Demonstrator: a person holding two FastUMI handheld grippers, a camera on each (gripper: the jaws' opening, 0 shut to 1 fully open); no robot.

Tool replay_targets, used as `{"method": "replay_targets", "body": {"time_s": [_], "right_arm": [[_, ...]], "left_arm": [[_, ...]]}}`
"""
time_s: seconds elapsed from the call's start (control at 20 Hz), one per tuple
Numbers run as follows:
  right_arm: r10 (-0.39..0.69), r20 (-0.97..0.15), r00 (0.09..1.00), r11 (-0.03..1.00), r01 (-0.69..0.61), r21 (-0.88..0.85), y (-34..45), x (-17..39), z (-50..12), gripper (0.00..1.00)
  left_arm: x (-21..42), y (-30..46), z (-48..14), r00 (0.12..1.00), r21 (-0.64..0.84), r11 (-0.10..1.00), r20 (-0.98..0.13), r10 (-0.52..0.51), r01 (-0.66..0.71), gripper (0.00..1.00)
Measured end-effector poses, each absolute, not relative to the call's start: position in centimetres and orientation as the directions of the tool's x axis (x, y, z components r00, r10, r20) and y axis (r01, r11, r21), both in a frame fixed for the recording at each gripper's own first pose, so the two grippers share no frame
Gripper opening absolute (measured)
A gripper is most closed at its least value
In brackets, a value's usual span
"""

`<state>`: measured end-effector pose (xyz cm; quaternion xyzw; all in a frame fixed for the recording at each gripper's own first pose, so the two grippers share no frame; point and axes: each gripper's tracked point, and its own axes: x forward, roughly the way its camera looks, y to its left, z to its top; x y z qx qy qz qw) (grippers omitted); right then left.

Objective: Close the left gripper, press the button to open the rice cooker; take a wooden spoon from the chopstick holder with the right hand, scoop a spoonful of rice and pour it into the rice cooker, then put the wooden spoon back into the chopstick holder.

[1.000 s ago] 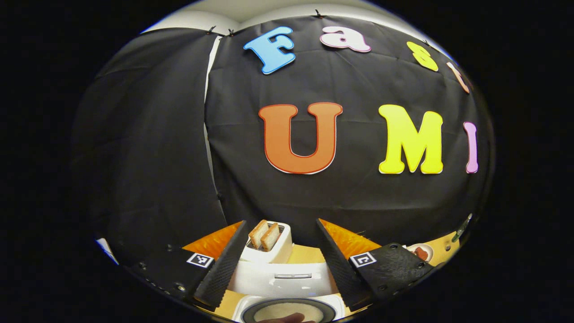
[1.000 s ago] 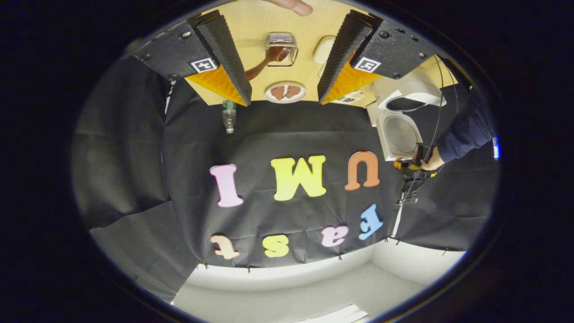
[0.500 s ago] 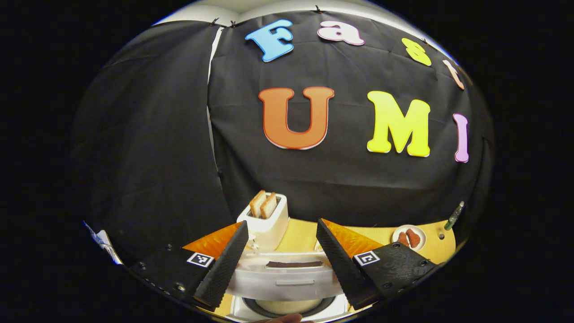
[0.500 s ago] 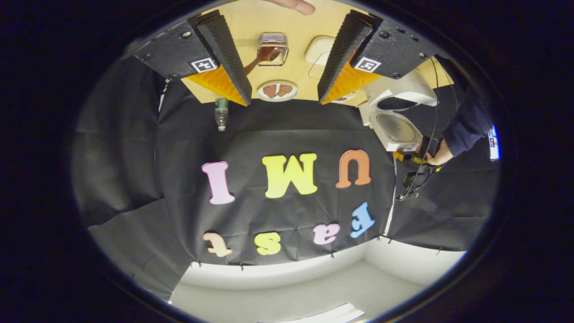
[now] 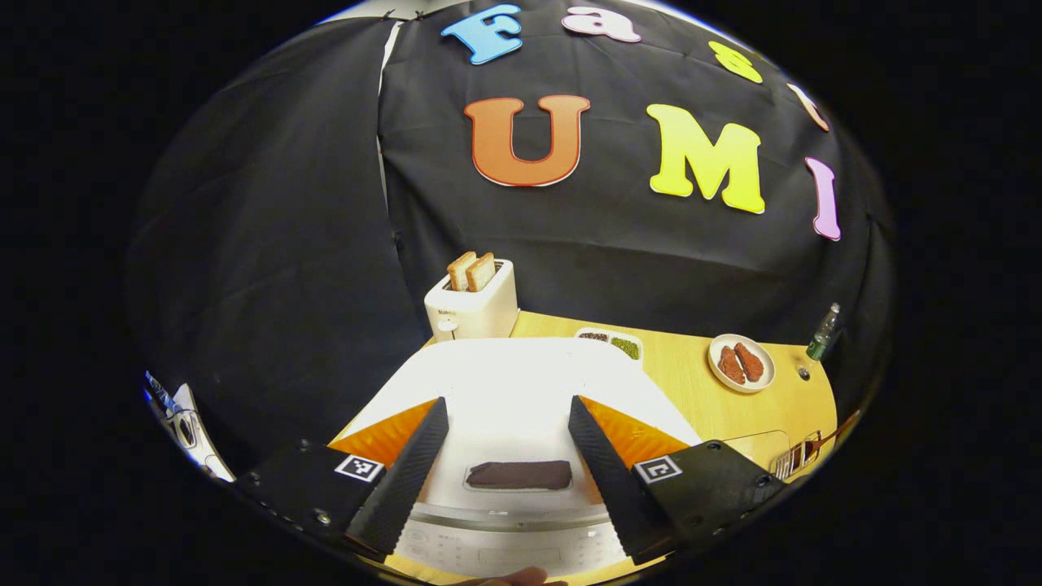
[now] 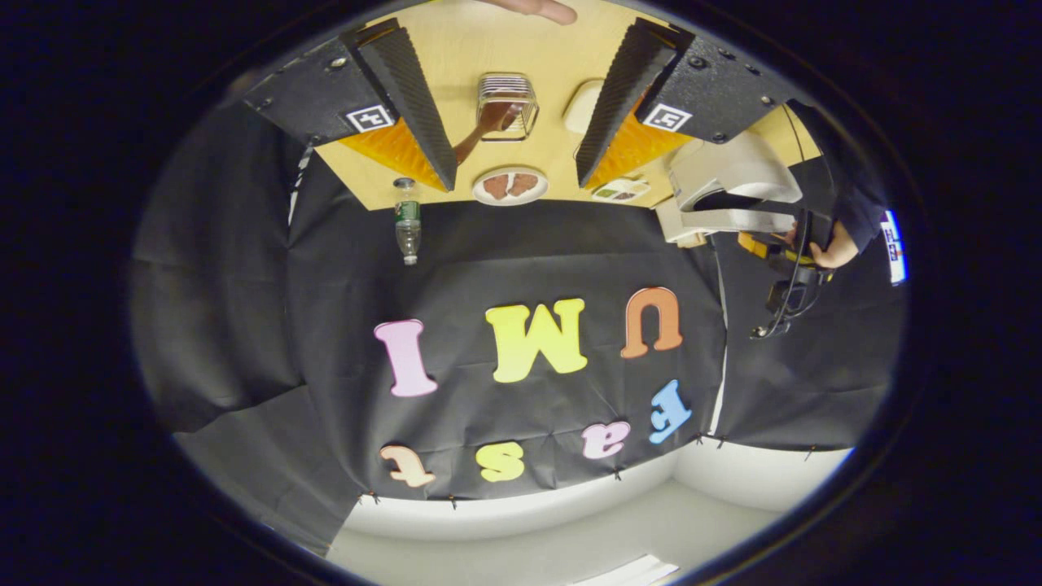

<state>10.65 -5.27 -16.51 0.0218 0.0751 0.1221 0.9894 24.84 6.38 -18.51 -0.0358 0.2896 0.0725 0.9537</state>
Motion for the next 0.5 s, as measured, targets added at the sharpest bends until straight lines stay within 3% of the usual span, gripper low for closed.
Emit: {"method": "replay_targets", "body": {"time_s": [0.5], "right_arm": [[0.251,-0.151,0.956,0.968,-0.243,0.071,-5.9,11.5,-17.4,0.94]], "left_arm": [[22.4,5.5,-21.2,0.803,-0.039,0.988,-0.588,0.099,-0.15,0.97]]}}
